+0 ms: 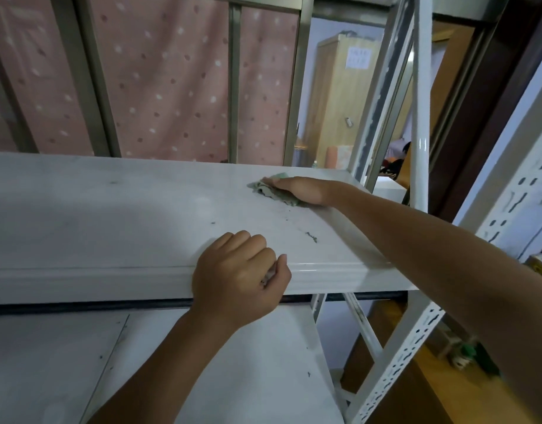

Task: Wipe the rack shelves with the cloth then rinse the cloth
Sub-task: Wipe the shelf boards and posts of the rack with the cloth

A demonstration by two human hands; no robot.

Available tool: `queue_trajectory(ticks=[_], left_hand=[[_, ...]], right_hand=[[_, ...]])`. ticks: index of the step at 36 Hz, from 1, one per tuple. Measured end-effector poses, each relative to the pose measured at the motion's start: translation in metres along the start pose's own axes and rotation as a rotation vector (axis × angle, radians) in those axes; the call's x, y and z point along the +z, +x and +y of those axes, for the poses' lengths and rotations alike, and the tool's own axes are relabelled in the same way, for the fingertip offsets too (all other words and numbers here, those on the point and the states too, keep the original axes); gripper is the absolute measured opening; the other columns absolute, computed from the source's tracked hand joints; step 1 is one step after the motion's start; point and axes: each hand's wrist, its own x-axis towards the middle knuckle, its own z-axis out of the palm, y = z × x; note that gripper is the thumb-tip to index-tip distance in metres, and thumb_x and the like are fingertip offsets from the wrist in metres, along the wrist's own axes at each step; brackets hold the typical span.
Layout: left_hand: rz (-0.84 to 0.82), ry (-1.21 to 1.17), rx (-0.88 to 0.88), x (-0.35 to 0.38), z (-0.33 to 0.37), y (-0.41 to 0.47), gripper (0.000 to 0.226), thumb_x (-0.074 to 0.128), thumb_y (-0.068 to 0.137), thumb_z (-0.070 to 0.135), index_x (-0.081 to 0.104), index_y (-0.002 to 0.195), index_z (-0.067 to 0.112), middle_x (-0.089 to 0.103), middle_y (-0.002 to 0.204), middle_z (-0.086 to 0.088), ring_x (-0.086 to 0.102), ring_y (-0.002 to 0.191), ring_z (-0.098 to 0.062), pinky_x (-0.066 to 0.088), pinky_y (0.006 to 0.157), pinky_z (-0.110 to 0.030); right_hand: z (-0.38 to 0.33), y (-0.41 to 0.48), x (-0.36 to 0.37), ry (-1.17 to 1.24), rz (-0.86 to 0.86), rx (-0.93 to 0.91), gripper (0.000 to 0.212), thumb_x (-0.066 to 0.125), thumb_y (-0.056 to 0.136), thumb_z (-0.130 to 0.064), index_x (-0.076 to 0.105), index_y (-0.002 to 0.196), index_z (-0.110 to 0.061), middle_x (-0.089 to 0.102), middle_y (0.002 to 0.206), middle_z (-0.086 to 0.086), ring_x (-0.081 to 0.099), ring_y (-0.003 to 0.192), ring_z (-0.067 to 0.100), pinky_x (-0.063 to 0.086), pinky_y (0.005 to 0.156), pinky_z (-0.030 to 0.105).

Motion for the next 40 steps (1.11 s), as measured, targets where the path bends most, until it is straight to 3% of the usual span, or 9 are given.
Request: queue_trajectory(ticks=[2, 6, 9, 21, 30, 40], left_hand=[[0.008, 0.003, -0.003, 0.001, 0.001, 0.000, 0.043, 0.065, 0.089, 0.013, 0.044, 0.051, 0.013, 0.040, 0.052, -0.002, 0.031, 0.052, -0.021, 0.022, 0.055, -0.028], [0.016, 0.007, -0.022, 0.001, 0.001, 0.001, 0.042, 0.065, 0.088, 0.012, 0.043, 0.052, 0.013, 0.039, 0.053, -0.002, 0.029, 0.055, -0.019, 0.022, 0.056, -0.027], [0.018, 0.011, -0.030, 0.001, 0.002, 0.001, 0.042, 0.066, 0.087, 0.012, 0.042, 0.052, 0.012, 0.039, 0.053, -0.002, 0.030, 0.054, -0.020, 0.023, 0.057, -0.027], [-0.004, 0.016, -0.031, 0.000, 0.001, 0.003, 0.041, 0.066, 0.089, 0.014, 0.046, 0.053, 0.012, 0.042, 0.053, -0.002, 0.034, 0.052, -0.020, 0.025, 0.053, -0.027], [0.017, 0.012, -0.032, 0.001, 0.000, 0.001, 0.043, 0.062, 0.093, 0.017, 0.046, 0.053, 0.014, 0.042, 0.052, -0.001, 0.030, 0.053, -0.016, 0.024, 0.054, -0.025], [0.038, 0.024, -0.002, 0.003, -0.001, 0.000, 0.043, 0.061, 0.091, 0.016, 0.043, 0.053, 0.014, 0.039, 0.053, 0.000, 0.027, 0.056, -0.017, 0.019, 0.060, -0.025]], right_hand=[[0.003, -0.003, 0.005, 0.025, -0.044, -0.042, 0.071, 0.028, 0.088, -0.076, 0.048, 0.142, -0.035, 0.048, 0.147, -0.004, 0.047, 0.132, 0.015, 0.025, 0.118, 0.040], [0.010, -0.024, 0.012, -0.049, -0.135, -0.163, 0.048, 0.024, 0.106, -0.048, 0.027, 0.153, -0.040, 0.024, 0.160, -0.015, 0.022, 0.146, 0.007, 0.009, 0.122, 0.034], [0.022, -0.041, 0.015, -0.119, -0.150, -0.239, 0.046, 0.026, 0.107, -0.044, 0.024, 0.153, -0.045, 0.017, 0.162, -0.020, 0.011, 0.148, 0.001, 0.004, 0.122, 0.032], [0.022, -0.047, 0.008, -0.236, -0.038, -0.222, 0.047, 0.031, 0.107, -0.041, 0.025, 0.153, -0.041, 0.012, 0.159, -0.027, 0.009, 0.149, 0.003, 0.003, 0.123, 0.033], [0.022, -0.011, -0.001, -0.230, 0.047, -0.121, 0.045, 0.034, 0.106, -0.039, 0.032, 0.151, -0.041, 0.019, 0.160, -0.022, 0.019, 0.149, 0.012, 0.009, 0.122, 0.034], [0.045, 0.023, -0.024, -0.208, 0.144, 0.075, 0.046, 0.031, 0.107, -0.033, 0.032, 0.153, -0.032, 0.023, 0.162, 0.000, 0.025, 0.148, 0.026, 0.015, 0.121, 0.039]])
